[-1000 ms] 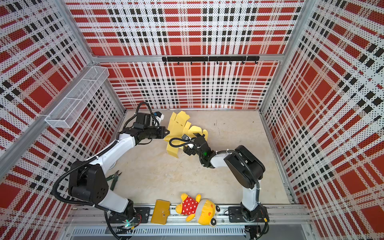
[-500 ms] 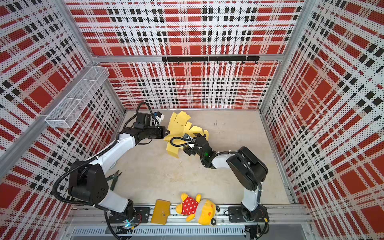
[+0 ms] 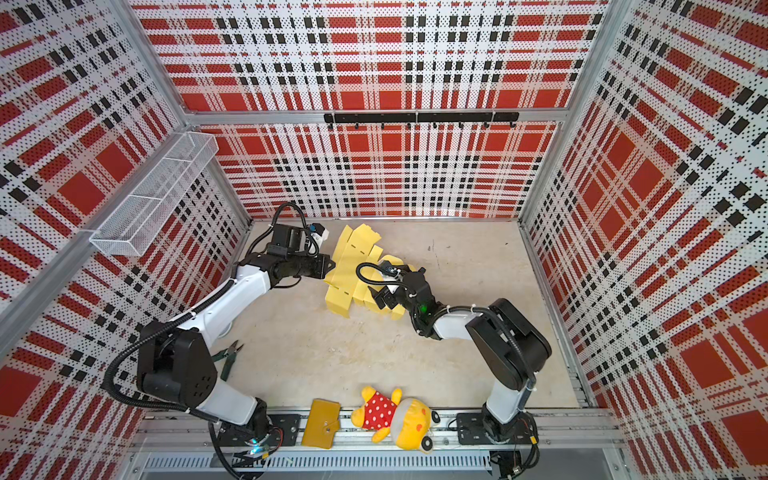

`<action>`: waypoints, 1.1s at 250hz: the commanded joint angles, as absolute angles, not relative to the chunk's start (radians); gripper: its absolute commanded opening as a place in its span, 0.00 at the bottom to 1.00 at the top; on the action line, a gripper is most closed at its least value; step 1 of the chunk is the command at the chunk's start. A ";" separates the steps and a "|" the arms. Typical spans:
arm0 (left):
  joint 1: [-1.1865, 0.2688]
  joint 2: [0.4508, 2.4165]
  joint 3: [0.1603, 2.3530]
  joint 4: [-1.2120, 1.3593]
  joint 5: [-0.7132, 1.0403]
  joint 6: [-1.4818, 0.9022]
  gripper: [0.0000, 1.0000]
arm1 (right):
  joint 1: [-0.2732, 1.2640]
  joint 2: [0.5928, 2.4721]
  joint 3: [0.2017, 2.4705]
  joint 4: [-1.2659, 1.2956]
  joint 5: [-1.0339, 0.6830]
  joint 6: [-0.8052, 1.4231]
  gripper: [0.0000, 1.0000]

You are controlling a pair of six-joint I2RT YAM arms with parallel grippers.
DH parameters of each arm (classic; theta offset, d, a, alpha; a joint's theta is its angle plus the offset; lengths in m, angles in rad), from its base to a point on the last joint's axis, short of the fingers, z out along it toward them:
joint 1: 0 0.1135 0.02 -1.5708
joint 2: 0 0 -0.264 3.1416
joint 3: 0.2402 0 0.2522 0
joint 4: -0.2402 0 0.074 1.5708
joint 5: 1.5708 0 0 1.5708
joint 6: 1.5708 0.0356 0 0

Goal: Fold the paper box

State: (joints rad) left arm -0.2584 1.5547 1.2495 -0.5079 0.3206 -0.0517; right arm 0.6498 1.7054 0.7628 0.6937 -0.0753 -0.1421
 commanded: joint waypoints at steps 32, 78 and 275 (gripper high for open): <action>-0.292 1.573 1.312 -0.576 0.199 0.168 0.00 | 0.639 1.568 0.809 0.558 -0.151 0.068 0.97; -0.369 1.613 1.379 -0.604 0.087 0.322 0.00 | 0.603 1.519 0.883 0.391 -0.149 0.257 0.96; -0.540 1.777 1.319 -0.034 -0.081 1.046 0.00 | 0.383 1.461 1.000 0.042 -0.325 1.207 0.76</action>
State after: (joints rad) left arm -0.5247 1.7615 1.3411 -0.1497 -0.0689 0.9680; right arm 0.3801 1.4776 0.9871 -0.0483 -0.3019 1.0359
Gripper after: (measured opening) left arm 0.053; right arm 0.776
